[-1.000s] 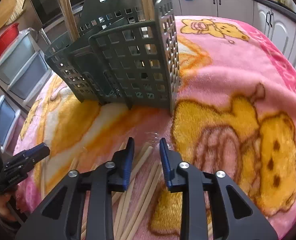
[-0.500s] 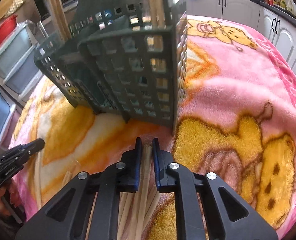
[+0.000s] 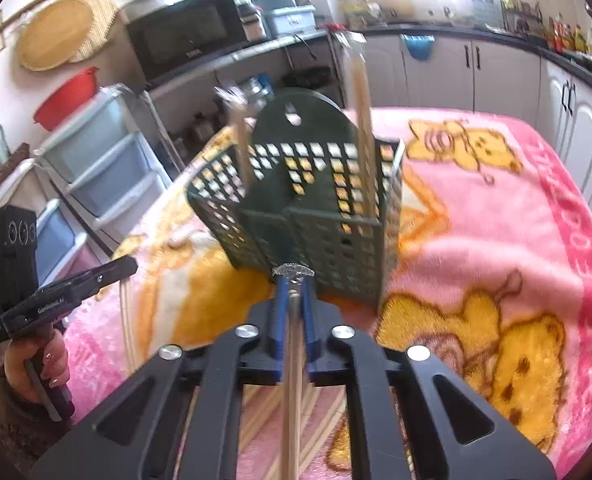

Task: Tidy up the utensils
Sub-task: 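Lift the chopsticks with the left gripper and carry them over the caddy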

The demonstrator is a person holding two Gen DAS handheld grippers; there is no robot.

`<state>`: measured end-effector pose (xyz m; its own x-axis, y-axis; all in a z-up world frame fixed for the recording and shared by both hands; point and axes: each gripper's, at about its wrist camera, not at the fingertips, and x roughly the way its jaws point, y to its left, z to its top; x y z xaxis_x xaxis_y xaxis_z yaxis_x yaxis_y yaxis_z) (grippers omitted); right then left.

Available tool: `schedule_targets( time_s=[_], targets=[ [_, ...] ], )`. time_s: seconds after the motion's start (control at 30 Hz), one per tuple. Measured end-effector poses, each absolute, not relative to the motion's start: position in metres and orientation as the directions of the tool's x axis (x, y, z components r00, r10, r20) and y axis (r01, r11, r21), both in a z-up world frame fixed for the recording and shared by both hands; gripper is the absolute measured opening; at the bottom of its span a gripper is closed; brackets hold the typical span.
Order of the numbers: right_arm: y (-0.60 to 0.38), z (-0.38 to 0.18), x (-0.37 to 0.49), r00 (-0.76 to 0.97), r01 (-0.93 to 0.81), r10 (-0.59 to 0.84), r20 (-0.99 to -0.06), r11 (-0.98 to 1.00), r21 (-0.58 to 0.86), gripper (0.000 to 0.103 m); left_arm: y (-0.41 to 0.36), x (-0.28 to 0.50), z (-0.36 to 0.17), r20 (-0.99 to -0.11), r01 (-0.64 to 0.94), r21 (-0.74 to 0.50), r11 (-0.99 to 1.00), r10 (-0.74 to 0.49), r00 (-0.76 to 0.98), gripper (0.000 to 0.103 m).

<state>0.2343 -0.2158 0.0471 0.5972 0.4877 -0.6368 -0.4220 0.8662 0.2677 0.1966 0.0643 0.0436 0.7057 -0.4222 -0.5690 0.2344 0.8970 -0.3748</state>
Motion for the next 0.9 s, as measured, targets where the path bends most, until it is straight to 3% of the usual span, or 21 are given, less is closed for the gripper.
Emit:
schedule_targets(
  time_s=[0.9],
  targets=[
    [-0.246, 0.156, 0.197, 0.846, -0.439, 0.469, -0.253, 0.883, 0.168, 0.006, -0.006, 0.201, 0.190, -0.254, 0.486, -0.287, 0.825, -0.555, 0.792, 0.002]
  ],
)
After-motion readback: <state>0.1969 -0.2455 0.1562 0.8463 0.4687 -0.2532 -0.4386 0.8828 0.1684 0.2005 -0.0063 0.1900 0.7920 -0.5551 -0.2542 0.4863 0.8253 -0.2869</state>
